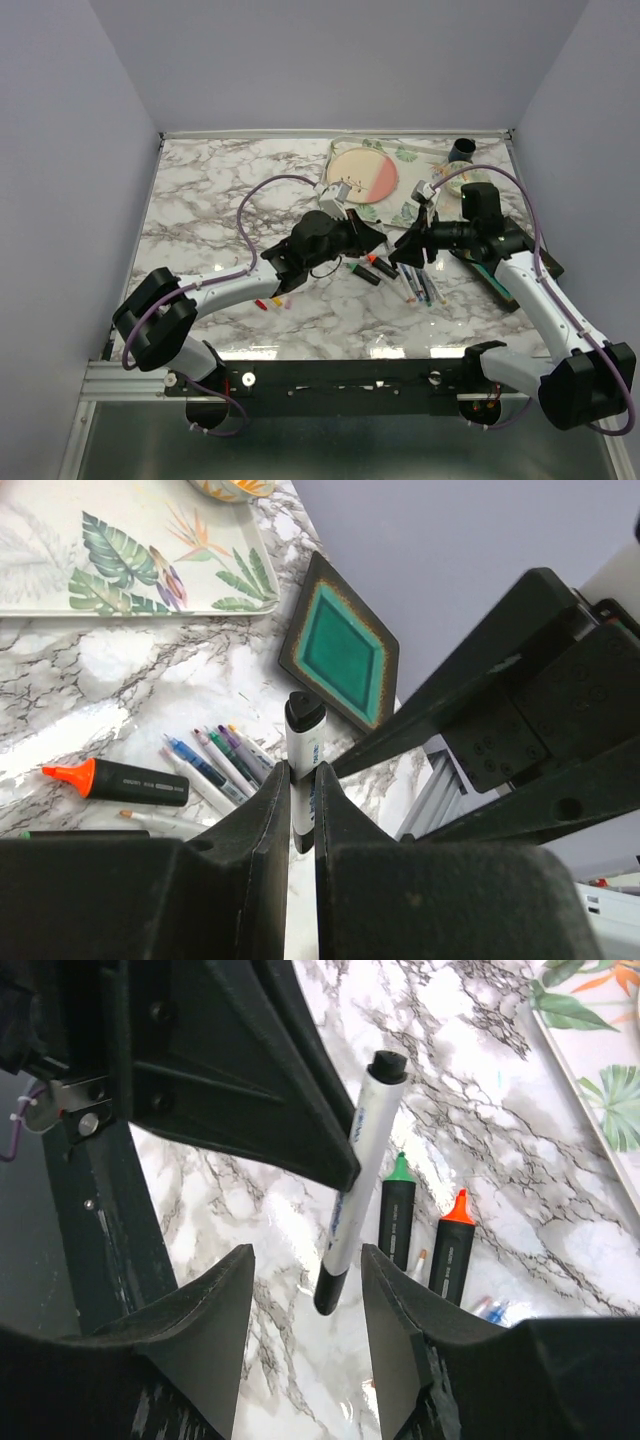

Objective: Open the pen caps

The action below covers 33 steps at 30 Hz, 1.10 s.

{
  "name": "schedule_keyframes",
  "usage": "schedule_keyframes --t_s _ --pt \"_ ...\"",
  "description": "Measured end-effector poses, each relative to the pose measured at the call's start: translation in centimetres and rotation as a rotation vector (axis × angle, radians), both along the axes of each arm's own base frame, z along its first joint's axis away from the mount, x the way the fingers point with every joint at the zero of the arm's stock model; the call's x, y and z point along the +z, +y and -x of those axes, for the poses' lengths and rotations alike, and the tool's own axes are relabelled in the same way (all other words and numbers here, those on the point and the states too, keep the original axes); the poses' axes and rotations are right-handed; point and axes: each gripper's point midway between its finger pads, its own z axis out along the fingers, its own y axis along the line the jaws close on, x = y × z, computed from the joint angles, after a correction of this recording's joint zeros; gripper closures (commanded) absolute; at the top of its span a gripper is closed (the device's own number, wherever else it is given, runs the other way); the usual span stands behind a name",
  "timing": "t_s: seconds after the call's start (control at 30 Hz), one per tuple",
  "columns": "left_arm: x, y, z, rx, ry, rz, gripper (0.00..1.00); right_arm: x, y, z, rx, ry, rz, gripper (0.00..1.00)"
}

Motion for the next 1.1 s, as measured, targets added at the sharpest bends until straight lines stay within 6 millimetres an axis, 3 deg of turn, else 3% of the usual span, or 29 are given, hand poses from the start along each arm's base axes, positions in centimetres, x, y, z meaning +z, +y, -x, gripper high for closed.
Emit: schedule_keyframes --t_s 0.17,0.3,0.37,0.4,0.43,0.47,0.57,0.6,0.67,0.7,0.73,0.8,0.97,1.1 --pt "0.7 -0.8 0.8 -0.021 -0.009 0.007 1.00 -0.8 -0.2 -0.5 -0.021 0.027 0.018 0.45" --pt "2.1 -1.7 1.4 -0.044 -0.027 0.028 1.00 -1.4 -0.2 -0.8 -0.043 0.059 0.025 0.52" --pt "2.9 -2.2 1.7 -0.055 -0.039 0.043 1.00 -1.4 -0.2 -0.9 -0.051 0.065 0.024 0.71" --pt "3.3 -2.3 1.8 -0.059 -0.044 0.049 1.00 -1.4 -0.2 -0.9 -0.056 0.069 0.023 0.90" --pt "3.6 -2.5 1.9 -0.061 -0.051 0.051 0.98 -1.3 -0.2 -1.0 -0.057 0.069 0.021 0.99" --pt "3.6 -2.5 1.8 -0.059 -0.053 0.050 0.95 -1.3 -0.2 -1.0 -0.061 0.077 0.017 0.99" --pt "3.6 -2.4 1.6 -0.049 -0.054 0.040 0.72 -1.2 -0.1 -1.0 -0.068 0.082 0.012 0.99" --pt "3.5 -2.4 1.6 -0.050 -0.055 0.035 0.60 -1.2 -0.1 -1.0 -0.070 0.085 0.012 0.99" --pt "3.5 -2.5 1.8 -0.048 -0.060 0.030 0.48 -1.2 -0.2 -1.1 -0.074 0.085 0.010 0.99" --pt "3.6 -2.3 1.9 -0.041 -0.068 0.025 0.35 -1.1 -0.3 -1.1 -0.078 0.087 0.009 0.99" --pt "3.8 -2.2 2.0 -0.035 -0.073 0.027 0.31 -1.1 -0.3 -1.2 -0.081 0.087 0.006 0.99" --pt "4.5 -1.4 2.2 -0.015 -0.101 0.030 0.27 -1.0 -0.4 -1.2 -0.087 0.093 -0.001 0.99" --pt "6.5 1.3 3.1 0.023 -0.180 0.064 0.27 -0.4 -1.1 -1.6 -0.116 0.104 -0.035 0.99" --pt "5.0 1.7 4.1 0.006 -0.200 0.074 0.27 0.3 -2.0 -2.3 -0.167 0.117 -0.080 1.00"
